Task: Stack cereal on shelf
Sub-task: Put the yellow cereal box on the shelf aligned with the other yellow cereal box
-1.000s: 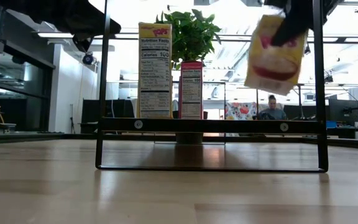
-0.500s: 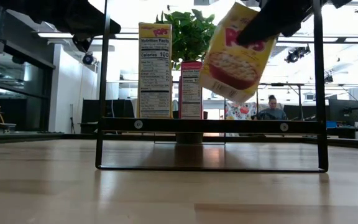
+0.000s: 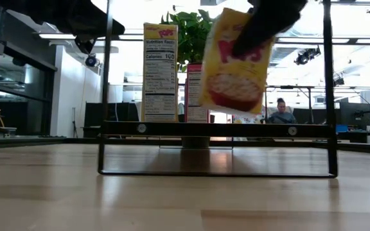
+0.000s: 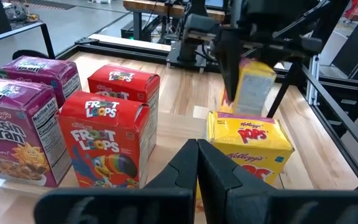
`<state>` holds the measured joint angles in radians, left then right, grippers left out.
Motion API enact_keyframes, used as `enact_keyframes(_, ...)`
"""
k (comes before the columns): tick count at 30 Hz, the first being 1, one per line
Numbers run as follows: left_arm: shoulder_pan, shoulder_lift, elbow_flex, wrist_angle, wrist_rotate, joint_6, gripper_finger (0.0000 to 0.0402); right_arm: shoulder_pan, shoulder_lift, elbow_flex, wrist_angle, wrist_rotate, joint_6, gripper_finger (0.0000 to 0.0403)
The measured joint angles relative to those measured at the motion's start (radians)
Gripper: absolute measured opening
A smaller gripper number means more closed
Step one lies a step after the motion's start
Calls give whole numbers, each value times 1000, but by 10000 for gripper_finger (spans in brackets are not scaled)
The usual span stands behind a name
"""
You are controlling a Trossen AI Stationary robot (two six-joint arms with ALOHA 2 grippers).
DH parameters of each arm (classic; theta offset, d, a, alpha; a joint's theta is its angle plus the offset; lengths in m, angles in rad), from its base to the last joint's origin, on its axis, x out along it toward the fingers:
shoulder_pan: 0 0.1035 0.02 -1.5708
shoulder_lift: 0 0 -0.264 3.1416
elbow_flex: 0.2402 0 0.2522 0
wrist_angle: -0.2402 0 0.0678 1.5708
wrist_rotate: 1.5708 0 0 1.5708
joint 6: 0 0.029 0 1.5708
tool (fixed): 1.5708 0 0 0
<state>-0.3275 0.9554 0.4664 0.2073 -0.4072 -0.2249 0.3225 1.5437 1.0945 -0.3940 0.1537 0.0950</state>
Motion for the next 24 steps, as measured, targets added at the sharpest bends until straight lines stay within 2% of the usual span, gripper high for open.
enact_keyframes(8, 0, 0, 0, 0, 0, 0, 0, -2, 97, 83, -8, -28, -28, 139)
enact_keyframes(17, 0, 0, 0, 0, 0, 0, 0, -2, 106, 90, 2, -25, -25, 197)
enact_keyframes(24, 0, 0, 0, 0, 0, 0, 0, -2, 106, 90, 7, -51, -17, 213)
